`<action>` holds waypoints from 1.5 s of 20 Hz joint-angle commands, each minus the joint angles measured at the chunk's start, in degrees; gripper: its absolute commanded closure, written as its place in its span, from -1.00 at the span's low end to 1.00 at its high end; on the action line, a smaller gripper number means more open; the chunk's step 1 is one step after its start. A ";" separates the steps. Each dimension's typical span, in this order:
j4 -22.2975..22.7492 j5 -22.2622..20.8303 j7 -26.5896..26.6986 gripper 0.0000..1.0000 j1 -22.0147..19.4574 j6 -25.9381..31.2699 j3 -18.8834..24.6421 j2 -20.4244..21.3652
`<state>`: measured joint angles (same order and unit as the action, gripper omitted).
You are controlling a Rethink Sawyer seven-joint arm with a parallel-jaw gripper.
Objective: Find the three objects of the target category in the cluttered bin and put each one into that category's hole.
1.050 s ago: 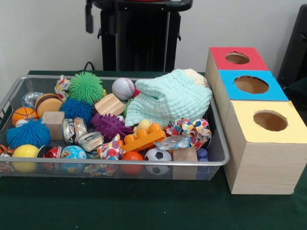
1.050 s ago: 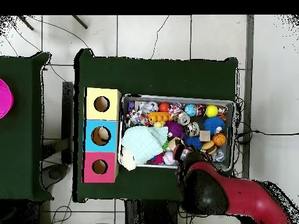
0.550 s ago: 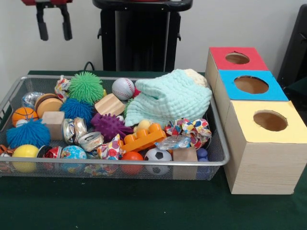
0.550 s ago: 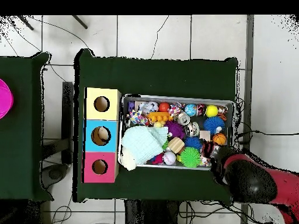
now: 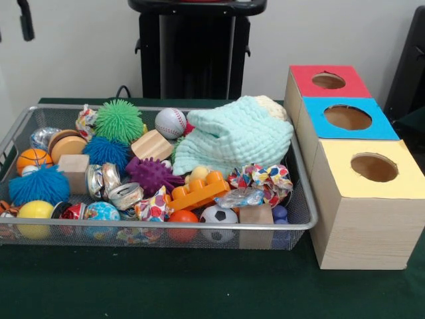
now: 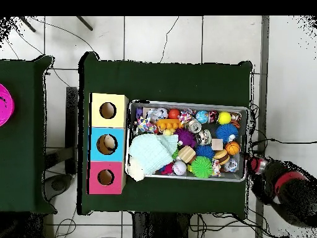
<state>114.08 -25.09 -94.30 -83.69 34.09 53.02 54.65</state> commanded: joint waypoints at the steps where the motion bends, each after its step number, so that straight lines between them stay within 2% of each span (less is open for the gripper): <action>1: -7.16 -3.90 17.63 -1.00 2.44 9.45 3.45 -4.18; 3: -11.65 -9.26 14.49 -1.00 7.08 5.88 -0.25 -7.69; 4: -14.46 -10.67 13.94 -1.00 9.28 6.85 -1.99 -9.97; 11: -26.05 -13.74 14.66 -1.00 15.56 10.19 -5.08 -16.59; 15: -28.86 -16.64 13.48 -1.00 17.64 7.32 -6.55 -20.66; 18: -30.59 -16.78 12.75 -1.00 18.89 6.64 -6.86 -23.44; 27: -33.14 -16.85 12.39 -1.00 21.14 7.10 -7.03 -26.10; 30: -34.46 -17.29 14.04 -1.00 21.07 6.77 -6.80 -28.03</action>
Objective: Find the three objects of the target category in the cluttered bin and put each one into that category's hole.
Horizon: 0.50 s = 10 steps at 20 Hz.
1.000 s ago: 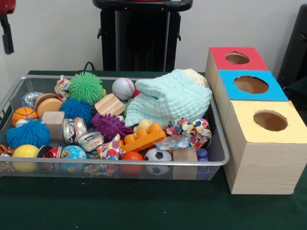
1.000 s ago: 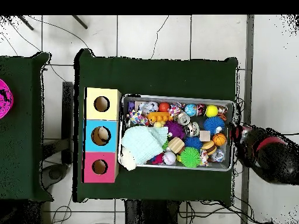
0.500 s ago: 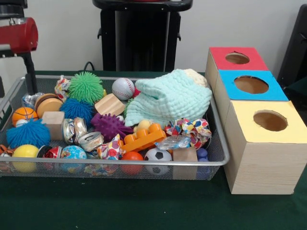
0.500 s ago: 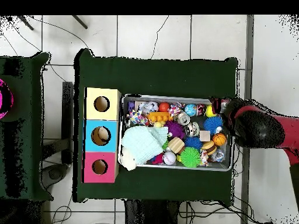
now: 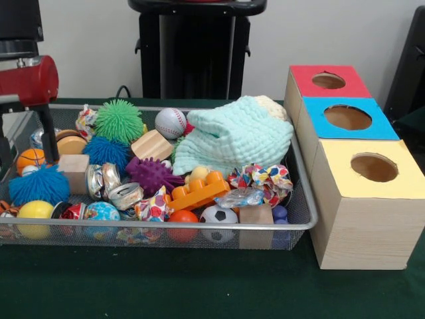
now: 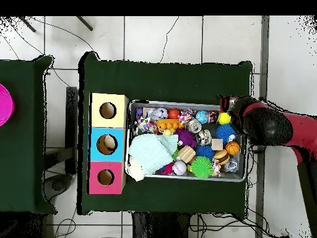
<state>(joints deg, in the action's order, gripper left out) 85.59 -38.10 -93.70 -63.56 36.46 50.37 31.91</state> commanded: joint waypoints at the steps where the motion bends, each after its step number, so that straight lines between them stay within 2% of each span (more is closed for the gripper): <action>1: -6.38 -4.31 14.14 -1.00 0.77 4.37 -3.98 -6.10; 7: -6.43 -7.08 14.83 -1.00 0.49 1.96 -4.58 -7.78; 10: -6.83 -7.89 15.36 -1.00 0.63 4.07 -5.34 -8.11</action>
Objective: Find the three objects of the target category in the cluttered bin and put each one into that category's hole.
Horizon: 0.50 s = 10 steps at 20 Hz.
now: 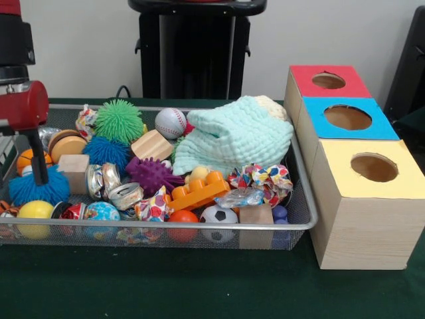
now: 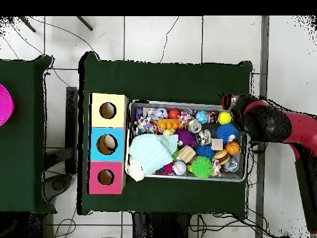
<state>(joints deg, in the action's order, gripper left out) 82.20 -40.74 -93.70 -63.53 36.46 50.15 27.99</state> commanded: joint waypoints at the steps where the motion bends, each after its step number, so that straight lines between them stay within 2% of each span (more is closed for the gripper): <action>1: -3.94 -4.86 15.90 -1.00 0.75 5.99 -5.32 -4.41; 5: -6.06 -1.97 17.35 -1.00 1.19 12.61 -5.55 -5.87; 10: -5.41 -1.97 18.37 -1.00 0.74 13.62 -5.44 -6.51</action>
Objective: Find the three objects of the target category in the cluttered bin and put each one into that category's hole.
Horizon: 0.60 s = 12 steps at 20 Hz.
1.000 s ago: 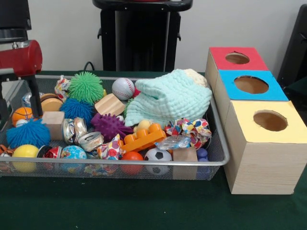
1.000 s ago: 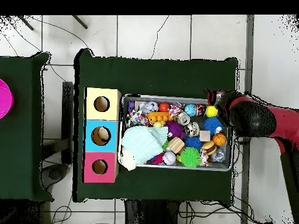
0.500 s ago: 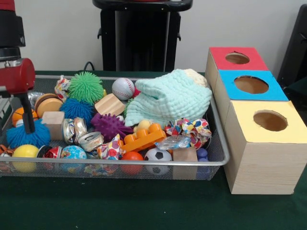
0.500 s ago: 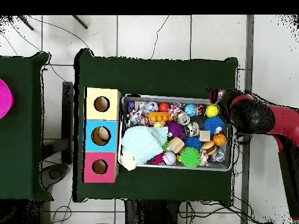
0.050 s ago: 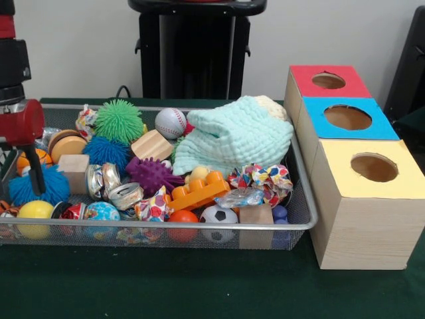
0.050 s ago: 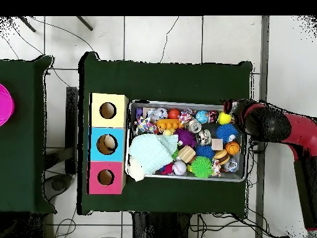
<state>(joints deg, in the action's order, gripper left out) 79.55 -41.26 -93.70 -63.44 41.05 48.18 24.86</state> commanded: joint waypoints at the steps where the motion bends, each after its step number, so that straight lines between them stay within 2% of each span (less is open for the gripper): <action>1: -2.40 -1.29 18.65 -1.00 0.29 9.14 -3.27 -3.67; 12: 2.10 -1.38 18.51 -1.00 -2.40 8.23 -2.87 -3.85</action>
<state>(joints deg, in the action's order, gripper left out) 79.53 -41.26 -93.65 -64.46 43.32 47.94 23.13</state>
